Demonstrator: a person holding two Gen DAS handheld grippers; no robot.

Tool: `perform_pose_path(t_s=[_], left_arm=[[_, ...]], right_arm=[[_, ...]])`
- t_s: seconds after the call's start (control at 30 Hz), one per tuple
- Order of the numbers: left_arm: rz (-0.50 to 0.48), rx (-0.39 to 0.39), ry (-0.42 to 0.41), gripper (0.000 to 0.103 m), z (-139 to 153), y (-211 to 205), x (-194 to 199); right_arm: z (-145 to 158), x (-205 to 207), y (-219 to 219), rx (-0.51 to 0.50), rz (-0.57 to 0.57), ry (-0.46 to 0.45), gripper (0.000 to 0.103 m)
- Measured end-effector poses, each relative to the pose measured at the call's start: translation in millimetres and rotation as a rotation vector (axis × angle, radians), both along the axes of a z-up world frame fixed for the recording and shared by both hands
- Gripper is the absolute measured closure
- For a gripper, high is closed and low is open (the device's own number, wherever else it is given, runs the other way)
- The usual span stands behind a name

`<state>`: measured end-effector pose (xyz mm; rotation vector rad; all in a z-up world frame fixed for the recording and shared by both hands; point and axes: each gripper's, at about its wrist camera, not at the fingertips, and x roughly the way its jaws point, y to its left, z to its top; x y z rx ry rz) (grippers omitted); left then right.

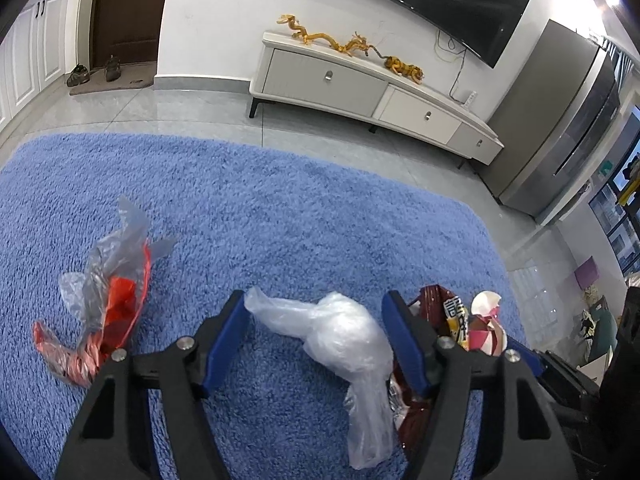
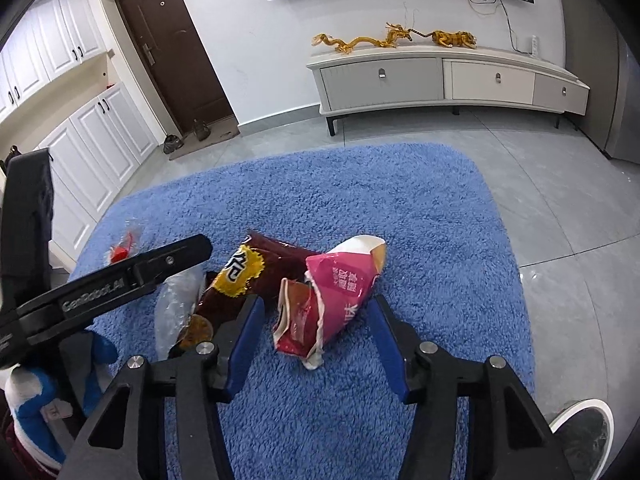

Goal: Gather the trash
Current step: 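Grasp the clear plastic bag with the left tool while the right tool grasps the pink chip bag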

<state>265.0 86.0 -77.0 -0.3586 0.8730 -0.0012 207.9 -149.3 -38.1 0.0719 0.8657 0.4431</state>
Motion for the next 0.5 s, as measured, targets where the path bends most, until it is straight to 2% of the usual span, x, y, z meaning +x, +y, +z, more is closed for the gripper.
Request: perform_pose_path(t_s=[0.2,0.5], left_arm=[[0.026,0.016,0.001,0.036,-0.5,-6.9,-3.8],[0.063,0.005,-0.014,0.038,-2.6,-6.9,-19.9]], right_arm=[[-4.5,1.5,-3.8,0.001,0.002,-0.004,0.064],[-4.7,-3.7,-14.0,0.050,-0.004,-0.010,0.071]])
